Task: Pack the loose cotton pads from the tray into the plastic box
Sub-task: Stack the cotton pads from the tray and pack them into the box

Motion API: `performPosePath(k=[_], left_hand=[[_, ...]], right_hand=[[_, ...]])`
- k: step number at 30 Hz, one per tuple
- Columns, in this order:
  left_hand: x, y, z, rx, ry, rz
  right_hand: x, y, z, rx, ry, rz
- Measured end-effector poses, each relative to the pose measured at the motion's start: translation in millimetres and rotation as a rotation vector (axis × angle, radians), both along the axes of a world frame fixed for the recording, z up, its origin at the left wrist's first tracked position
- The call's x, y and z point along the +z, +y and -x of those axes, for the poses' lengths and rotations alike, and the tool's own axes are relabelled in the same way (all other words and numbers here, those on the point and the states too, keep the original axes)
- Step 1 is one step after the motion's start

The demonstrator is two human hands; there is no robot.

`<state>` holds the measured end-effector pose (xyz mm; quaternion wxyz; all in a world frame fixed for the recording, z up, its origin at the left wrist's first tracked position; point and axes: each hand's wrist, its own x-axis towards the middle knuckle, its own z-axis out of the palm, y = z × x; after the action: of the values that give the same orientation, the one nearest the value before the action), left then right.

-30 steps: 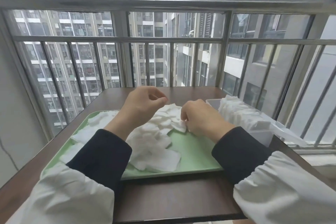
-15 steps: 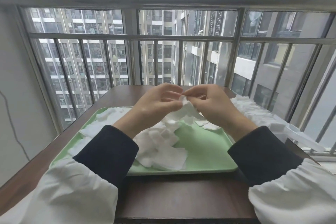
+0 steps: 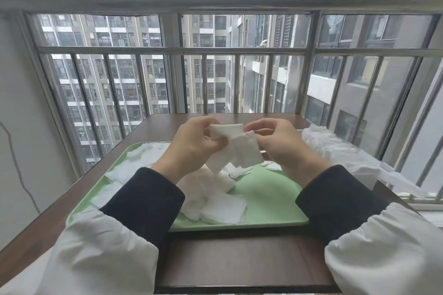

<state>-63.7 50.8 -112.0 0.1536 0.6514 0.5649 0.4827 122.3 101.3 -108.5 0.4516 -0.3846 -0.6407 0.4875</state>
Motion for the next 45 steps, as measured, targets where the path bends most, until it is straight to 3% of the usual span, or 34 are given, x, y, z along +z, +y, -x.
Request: performPosePath(k=[3, 6, 11, 14, 18, 28, 40, 45], left_hand=[[1, 1, 3, 0.069, -0.029, -0.013], [2, 0, 4, 0.075, 0.021, 0.008], [3, -4, 0, -0.059, 0.164, 0.217], [6, -7, -3, -0.115, 0.183, 0.278], [10, -5, -5, -0.126, -0.032, 0.142], [2, -2, -20, -0.082, -0.195, 0.067], [9, -10, -19, -0.186, -0.265, -0.021], [14, -12, -17, -0.191, -0.312, 0.037]], right_hand=[[1, 2, -2, -0.095, -0.012, -0.095], [3, 3, -4, -0.232, -0.088, -0.322], [7, 0, -2, -0.278, -0.097, -0.503], [7, 1, -2, -0.263, -0.027, -0.468], [5, 3, -2, -0.190, 0.080, -0.310], [7, -2, 0, 0.111, 0.341, 0.044], [11, -3, -4, 0.090, 0.344, 0.092], [11, 1, -6, 0.095, 0.319, 0.047]])
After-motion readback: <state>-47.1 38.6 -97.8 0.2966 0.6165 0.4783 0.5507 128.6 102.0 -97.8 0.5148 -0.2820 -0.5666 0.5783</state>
